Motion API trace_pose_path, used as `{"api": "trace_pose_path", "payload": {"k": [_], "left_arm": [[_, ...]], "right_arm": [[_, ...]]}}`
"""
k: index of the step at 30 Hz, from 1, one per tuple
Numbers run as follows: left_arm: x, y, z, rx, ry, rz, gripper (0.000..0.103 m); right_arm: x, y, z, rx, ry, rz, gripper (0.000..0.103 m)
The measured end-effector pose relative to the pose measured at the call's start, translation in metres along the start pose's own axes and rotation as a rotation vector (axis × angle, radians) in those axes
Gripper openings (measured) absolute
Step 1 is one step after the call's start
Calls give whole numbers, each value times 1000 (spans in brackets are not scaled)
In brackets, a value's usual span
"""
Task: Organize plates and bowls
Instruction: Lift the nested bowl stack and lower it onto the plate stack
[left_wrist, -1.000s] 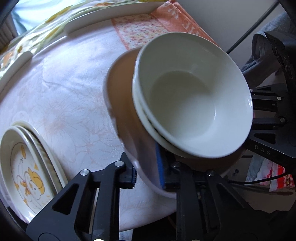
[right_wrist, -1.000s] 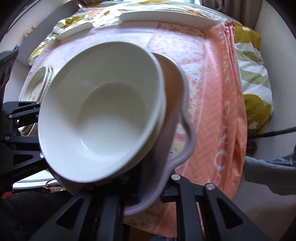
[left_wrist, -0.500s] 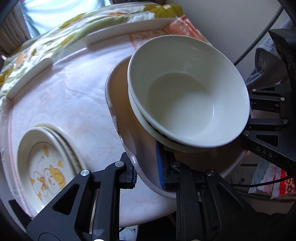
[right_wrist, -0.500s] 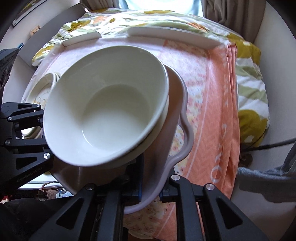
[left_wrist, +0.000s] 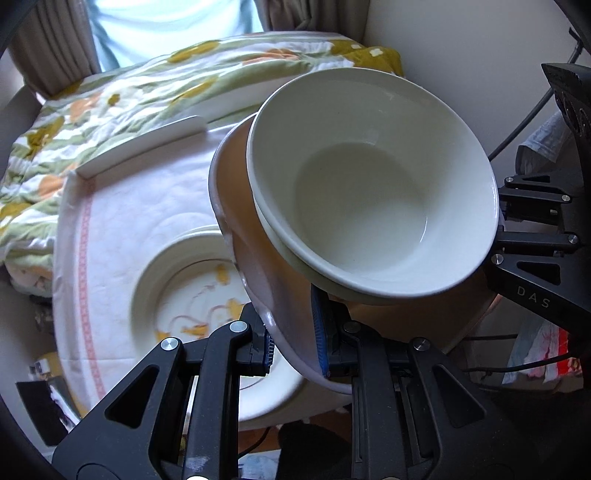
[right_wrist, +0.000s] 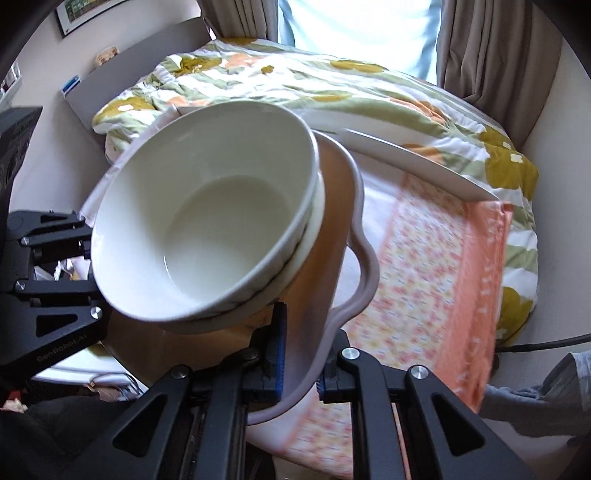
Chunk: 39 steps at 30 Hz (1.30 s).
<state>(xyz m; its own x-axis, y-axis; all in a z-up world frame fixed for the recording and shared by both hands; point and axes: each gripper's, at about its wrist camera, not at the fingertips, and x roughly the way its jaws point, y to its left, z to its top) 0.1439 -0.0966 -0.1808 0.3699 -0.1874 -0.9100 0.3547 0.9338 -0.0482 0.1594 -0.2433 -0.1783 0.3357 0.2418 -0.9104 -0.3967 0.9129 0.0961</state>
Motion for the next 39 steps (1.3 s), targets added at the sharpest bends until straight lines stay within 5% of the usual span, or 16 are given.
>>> {"api": "trace_pose_path", "payload": {"k": [18,39], "left_arm": [[29,109,-59,19,91,-30,15],[40,119,-74,31,56,-41,15]], "right_arm": [[69,98,11,171,85,16,12],[84,106,5,229,68,7,12]]}}
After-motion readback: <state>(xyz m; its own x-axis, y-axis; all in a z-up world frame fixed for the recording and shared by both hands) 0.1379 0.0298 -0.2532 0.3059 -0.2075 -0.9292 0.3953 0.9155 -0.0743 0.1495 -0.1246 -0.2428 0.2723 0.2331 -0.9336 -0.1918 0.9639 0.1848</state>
